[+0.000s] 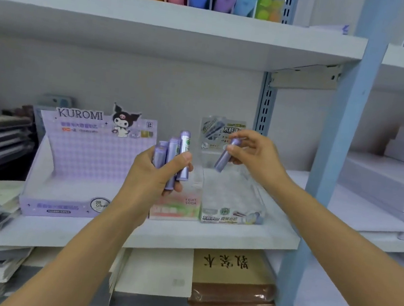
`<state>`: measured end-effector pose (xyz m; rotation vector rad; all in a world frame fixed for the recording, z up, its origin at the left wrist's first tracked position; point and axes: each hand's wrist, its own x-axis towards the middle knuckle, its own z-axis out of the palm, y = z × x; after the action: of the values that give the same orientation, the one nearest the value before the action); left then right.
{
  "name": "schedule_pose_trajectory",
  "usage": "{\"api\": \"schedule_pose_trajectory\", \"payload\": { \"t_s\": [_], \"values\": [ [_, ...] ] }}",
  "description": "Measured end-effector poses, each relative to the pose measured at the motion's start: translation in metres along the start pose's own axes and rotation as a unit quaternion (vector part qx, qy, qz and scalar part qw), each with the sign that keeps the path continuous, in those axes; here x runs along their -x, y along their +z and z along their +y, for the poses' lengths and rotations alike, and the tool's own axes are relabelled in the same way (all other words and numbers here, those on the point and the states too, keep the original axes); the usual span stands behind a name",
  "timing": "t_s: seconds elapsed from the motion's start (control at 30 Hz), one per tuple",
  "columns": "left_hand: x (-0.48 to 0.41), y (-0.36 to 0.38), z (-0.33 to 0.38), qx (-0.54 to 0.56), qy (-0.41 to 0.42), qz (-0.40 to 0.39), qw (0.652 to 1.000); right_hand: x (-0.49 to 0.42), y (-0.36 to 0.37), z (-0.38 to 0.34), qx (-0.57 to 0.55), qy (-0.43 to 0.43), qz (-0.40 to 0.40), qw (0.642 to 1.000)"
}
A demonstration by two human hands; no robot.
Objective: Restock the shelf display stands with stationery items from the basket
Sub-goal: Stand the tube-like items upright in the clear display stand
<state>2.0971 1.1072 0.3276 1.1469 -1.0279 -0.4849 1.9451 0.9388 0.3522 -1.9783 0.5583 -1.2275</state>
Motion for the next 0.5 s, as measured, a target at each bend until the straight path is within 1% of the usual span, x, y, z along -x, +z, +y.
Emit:
{"api": "schedule_pose_trajectory", "payload": {
  "t_s": [0.07,0.27,0.4,0.5],
  "values": [
    [-0.006,-0.001,0.006,0.004,0.007,-0.004,1.0,-0.018,0.007,0.003,0.011,0.005,0.015,1.0],
    [-0.022,-0.003,0.009,0.024,-0.01,-0.002,1.0,-0.038,0.032,0.036,0.055,0.044,0.009,0.997],
    [-0.025,-0.004,0.007,0.034,-0.015,-0.006,0.999,-0.041,0.04,0.05,0.091,0.019,0.023,0.995],
    [-0.027,-0.004,0.007,0.033,-0.017,-0.007,0.999,-0.043,0.048,0.053,0.12,0.002,-0.001,0.993]
  ]
}}
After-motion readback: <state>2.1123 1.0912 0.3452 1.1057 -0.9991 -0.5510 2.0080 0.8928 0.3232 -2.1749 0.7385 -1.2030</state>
